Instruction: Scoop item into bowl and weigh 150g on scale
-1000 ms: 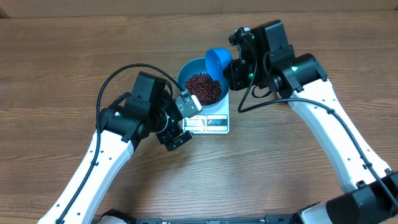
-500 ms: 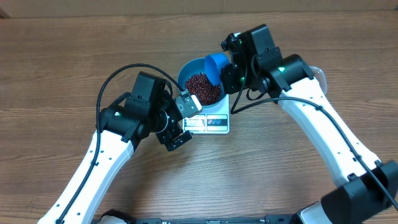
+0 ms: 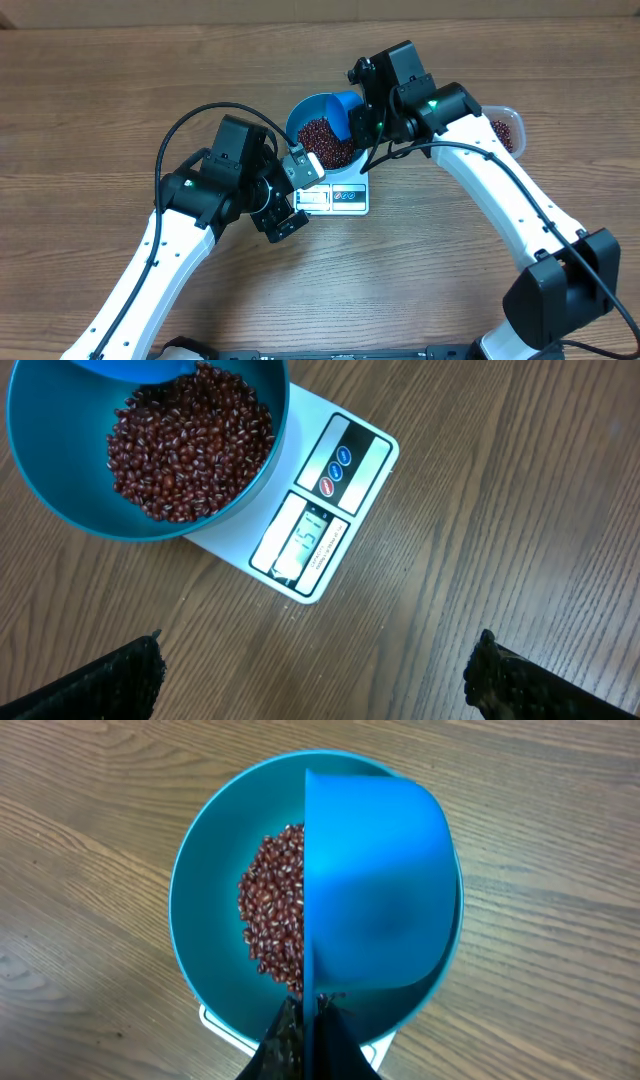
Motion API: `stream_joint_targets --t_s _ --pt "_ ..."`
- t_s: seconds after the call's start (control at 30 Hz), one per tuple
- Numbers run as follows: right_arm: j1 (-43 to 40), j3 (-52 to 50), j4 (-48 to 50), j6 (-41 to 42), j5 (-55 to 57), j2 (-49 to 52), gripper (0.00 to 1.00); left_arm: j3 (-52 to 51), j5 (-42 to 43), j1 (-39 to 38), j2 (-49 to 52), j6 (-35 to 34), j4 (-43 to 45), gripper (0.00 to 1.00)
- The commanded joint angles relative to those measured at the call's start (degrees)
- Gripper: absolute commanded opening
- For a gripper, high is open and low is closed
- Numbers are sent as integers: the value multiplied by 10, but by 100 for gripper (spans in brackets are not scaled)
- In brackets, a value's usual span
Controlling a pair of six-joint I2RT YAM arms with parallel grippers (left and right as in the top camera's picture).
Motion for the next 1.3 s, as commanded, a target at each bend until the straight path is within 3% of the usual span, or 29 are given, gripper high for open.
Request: stream_joint_targets --t_s 0.0,0.9,1.27 --pt "7 8 8 -1 2 14 4 -3 5 -1 3 11 2 100" --pt "23 7 8 2 66 58 4 -3 5 -1 3 11 2 99" --pt "24 8 4 12 -4 58 4 -3 5 -1 3 11 2 100"
